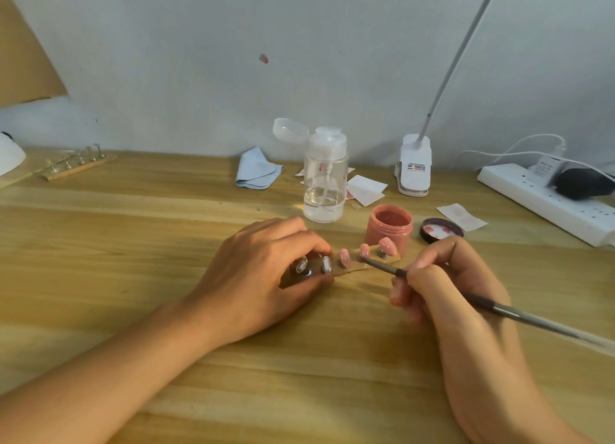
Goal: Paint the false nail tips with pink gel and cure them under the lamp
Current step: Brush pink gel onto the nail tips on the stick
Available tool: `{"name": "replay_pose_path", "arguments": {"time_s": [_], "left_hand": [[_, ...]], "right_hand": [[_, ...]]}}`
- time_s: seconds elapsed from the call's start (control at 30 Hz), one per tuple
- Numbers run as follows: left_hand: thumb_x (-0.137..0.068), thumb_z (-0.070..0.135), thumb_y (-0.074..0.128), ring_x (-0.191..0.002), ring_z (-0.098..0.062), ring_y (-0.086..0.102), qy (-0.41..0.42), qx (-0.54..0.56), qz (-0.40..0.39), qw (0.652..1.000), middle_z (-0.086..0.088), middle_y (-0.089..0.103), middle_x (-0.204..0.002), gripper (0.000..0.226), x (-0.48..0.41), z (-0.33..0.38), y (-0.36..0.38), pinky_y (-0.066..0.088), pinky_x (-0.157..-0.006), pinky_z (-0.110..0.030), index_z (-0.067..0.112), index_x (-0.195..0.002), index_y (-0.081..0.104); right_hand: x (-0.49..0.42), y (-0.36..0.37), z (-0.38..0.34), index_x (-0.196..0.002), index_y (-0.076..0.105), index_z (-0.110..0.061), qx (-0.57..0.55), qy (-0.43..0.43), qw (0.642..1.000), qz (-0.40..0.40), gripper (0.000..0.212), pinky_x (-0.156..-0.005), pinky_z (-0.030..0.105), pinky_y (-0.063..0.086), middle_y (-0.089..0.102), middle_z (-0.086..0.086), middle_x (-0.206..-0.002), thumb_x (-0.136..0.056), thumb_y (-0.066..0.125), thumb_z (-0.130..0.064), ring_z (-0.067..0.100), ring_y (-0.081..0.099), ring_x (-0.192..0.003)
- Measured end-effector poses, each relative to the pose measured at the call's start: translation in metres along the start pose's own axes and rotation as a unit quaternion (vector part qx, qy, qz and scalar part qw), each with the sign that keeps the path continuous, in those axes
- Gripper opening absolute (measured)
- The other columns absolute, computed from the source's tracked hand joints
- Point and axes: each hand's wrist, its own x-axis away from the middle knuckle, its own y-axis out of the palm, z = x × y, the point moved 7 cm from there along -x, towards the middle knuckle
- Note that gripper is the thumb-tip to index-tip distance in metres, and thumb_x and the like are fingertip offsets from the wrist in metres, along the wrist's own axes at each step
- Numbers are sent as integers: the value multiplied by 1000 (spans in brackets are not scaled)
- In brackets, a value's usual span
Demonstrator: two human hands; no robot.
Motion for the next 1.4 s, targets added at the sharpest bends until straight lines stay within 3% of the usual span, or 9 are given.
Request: {"name": "replay_pose_path", "arguments": {"time_s": [0.17,0.3,0.53,0.7,0.83,1.03,1.2,1.33,1.4], "left_hand": [[-81,43,69,-76,-6,52,-1,0,7,1000,16,58,-86,24,0,-1,0,39,-69,-23,28,-100,72],[-81,44,66,-75,-5,51,-1,0,5,1000,16,57,-84,24,-1,0,0,41,-68,-24,30,-99,72],[-82,44,70,-77,1,45,7,-1,7,1000,20,54,-87,24,0,-1,1,36,-69,-20,29,-101,71],[-82,44,69,-80,3,45,9,6,-1,1000,23,49,-87,22,0,-2,2,32,-73,-9,32,-100,70],[-82,44,68,-79,3,48,6,9,-7,1000,19,54,-87,21,0,-1,3,34,-73,-9,34,-100,71],[-79,38,73,-79,2,46,6,1,0,1000,16,55,-86,19,1,0,2,36,-73,-16,32,-96,72],[-79,40,69,-80,-2,49,7,14,-2,1000,15,56,-86,21,1,-1,2,37,-73,-17,29,-96,72],[-79,38,70,-80,-3,50,8,15,-1,1000,15,56,-86,20,0,-1,3,38,-74,-18,29,-96,73],[-79,40,68,-79,-1,48,5,17,0,1000,16,55,-85,20,1,-2,3,38,-74,-17,31,-96,72]], "right_hand": [[13,6,-8,-73,46,-5,-34,-80,996,-21,24,-56,6,43,66,12,-58,-86,61,9,-4,57,-51],[11,0,-8,-70,45,-2,-15,-65,997,-27,14,-45,20,38,59,15,-51,-67,54,-12,11,46,-43],[13,2,-11,-71,45,-5,-38,-68,997,-9,13,-43,22,34,59,12,-51,-68,53,-15,14,41,-42],[11,2,-11,-74,46,-3,-47,-62,997,-25,22,-44,15,40,62,13,-55,-87,60,7,4,53,-41],[8,1,-6,-71,45,-5,-35,-39,998,-24,32,-43,8,39,63,1,-50,-81,47,25,0,55,-49],[8,7,-5,-68,47,-5,-26,-41,998,-27,29,-48,5,38,62,-2,-50,-76,54,21,-6,56,-47],[10,6,-5,-64,51,-15,-26,-40,999,-13,11,-46,6,37,62,-2,-54,-57,55,-7,-3,54,-43],[8,5,-2,-66,50,-10,-13,-39,999,-10,31,-44,7,37,62,-1,-56,-75,60,18,-3,54,-42],[10,5,-6,-68,48,-7,-22,-61,998,-5,25,-44,6,37,62,-1,-53,-74,61,13,-4,55,-42]]}}
